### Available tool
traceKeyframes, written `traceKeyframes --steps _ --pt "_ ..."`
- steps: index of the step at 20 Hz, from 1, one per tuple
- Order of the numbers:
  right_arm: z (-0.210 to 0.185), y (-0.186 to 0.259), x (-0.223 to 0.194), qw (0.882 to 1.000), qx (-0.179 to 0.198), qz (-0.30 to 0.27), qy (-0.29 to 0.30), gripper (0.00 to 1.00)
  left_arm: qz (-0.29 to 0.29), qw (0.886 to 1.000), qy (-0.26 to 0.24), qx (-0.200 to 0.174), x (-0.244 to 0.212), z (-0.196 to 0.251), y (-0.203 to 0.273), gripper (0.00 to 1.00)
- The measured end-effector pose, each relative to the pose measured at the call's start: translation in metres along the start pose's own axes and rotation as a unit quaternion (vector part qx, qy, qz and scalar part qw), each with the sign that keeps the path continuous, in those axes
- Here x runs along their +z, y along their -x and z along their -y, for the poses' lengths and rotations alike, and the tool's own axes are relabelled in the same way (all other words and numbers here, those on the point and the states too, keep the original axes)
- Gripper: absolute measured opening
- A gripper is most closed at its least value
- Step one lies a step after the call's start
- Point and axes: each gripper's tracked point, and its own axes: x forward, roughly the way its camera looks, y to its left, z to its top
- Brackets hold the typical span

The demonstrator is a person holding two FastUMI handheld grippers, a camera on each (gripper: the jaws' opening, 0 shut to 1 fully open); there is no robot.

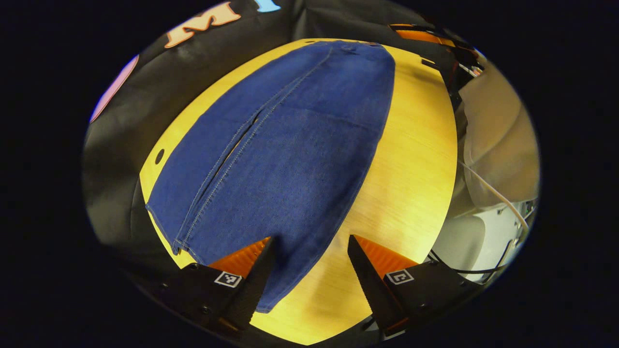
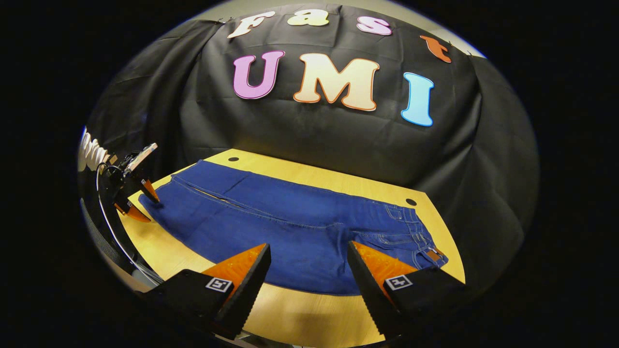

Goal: Grasp the waist and the cuffs of the jeans and fold them to make the two legs overlap; first hold the waist and fold one-third of the jeans toward the cuffs, then hold the cuffs and fold the remaining one-third in the same direction to finish folding.

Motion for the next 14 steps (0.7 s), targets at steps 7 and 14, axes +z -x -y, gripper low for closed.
traceKeyframes --steps 7,14 --pt "0.014 -0.004 -0.001 1.000 -0.013 -0.001 -0.004 0.99 -0.044 0.998 -0.024 -0.027 -0.009 0.001 -0.010 0.79" --pt "0.011 -0.022 -0.010 1.000 0.009 -0.017 -0.019 0.99 -0.091 0.992 -0.038 -0.078 -0.010 0.004 -0.018 0.83"
